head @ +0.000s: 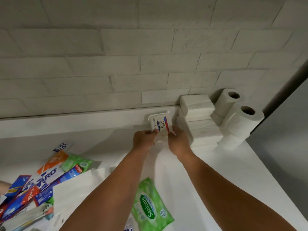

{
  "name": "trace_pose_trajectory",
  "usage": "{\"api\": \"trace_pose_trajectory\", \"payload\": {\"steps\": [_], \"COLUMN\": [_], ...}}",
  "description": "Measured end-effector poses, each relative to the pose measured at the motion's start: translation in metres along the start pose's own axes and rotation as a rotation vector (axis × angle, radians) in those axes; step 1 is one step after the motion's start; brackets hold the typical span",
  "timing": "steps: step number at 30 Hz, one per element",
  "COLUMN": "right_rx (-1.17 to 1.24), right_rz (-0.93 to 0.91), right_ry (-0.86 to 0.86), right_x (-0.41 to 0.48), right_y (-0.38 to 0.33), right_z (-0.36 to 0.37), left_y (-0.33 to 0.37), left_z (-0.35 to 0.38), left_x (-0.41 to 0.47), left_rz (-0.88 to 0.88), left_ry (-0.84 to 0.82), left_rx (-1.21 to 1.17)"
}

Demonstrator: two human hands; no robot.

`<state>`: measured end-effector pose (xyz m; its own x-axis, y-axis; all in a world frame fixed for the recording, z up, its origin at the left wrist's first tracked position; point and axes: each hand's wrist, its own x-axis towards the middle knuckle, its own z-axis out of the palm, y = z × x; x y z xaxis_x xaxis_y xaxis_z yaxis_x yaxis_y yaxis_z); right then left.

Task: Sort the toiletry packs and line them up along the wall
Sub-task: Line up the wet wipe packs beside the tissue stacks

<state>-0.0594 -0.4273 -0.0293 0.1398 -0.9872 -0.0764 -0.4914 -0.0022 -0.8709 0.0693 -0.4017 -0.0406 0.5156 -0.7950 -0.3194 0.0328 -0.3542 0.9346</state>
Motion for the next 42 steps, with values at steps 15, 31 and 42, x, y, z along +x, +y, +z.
{"api": "trace_pose_trajectory", "payload": {"steps": [15, 31, 42], "right_rx": [-0.143, -0.198, -0.011], "right_rz": [0.109, -0.067, -0.289], "right_ry": [-0.014, -0.080, -0.053], "right_x": [0.022, 0.003, -0.094], "right_y": [0.008, -0.010, -0.047], "right_z": [-0.003, -0.006, 0.011], "left_y": [-0.009, 0.005, 0.004], "left_z": [0.033, 0.016, -0.089], "left_x": [0.016, -0.019, -0.110], "left_rz": [0.087, 0.062, 0.321], "left_ry": [0.094, 0.088, 0.204], "left_rx": [0.188, 0.213, 0.254]}}
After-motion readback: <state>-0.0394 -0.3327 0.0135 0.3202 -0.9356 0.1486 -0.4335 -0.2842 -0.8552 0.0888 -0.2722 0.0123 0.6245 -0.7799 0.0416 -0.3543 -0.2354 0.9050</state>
